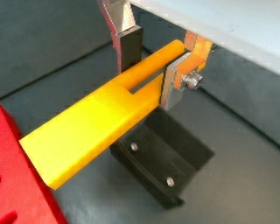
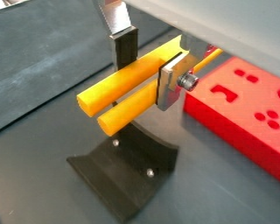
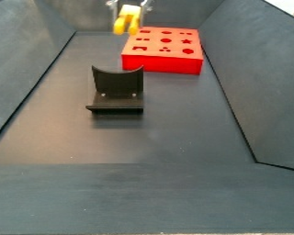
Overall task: Pick up the square-circle object. Move up. Place the square-circle object on the fixture. Regrasp the square-circle object. Rotate the square-circle object. Move to above the board. Insert the square-circle object.
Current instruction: Place the square-circle object on the fixture.
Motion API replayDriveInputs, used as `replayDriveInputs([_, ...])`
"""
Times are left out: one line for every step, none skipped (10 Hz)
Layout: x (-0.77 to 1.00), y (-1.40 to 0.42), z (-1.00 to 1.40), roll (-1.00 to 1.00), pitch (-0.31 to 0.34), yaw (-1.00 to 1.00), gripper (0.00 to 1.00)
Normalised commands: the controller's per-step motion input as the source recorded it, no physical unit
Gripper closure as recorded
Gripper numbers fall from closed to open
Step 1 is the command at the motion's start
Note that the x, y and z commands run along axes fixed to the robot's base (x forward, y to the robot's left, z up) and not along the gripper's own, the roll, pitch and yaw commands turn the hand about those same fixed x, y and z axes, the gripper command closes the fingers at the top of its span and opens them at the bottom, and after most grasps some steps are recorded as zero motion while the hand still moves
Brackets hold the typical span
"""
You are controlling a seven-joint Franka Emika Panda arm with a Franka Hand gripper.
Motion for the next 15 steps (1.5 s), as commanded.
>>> replayDriveInputs([0.42,0.08,-0.01,-1.00,0.126,0.01,1.00])
replayDriveInputs([0.29,0.06,0.00,-1.00,0.143,0.00,1.00])
replayDriveInputs([0.17,0.05,0.00,-1.00,0.154,-0.01,1.00])
replayDriveInputs([0.10,0.05,-0.01,-1.00,0.157,-0.02,1.00])
replayDriveInputs([0.03,0.04,0.01,-1.00,0.149,-0.04,1.00])
replayDriveInputs([0.03,0.04,0.00,-1.00,0.151,-0.06,1.00])
replayDriveInputs([0.05,0.04,-0.01,-1.00,0.158,-0.09,1.00])
replayDriveInputs([0.07,0.04,-0.01,-1.00,0.168,-0.11,1.00])
replayDriveInputs([0.07,0.04,-0.01,-0.87,0.157,-0.13,1.00])
replayDriveInputs([0.06,0.04,-0.01,-0.63,0.112,-0.14,1.00])
replayDriveInputs([0.06,0.04,-0.01,-0.45,0.077,-0.14,1.00])
replayDriveInputs([0.05,0.02,0.00,-0.26,0.039,-0.13,1.00])
replayDriveInputs([0.05,0.02,0.00,-0.22,0.020,-0.12,1.00])
replayDriveInputs([0.12,0.13,-1.00,-1.00,0.169,-0.07,1.00])
replayDriveInputs([0.13,0.14,-1.00,-1.00,0.168,-0.09,1.00])
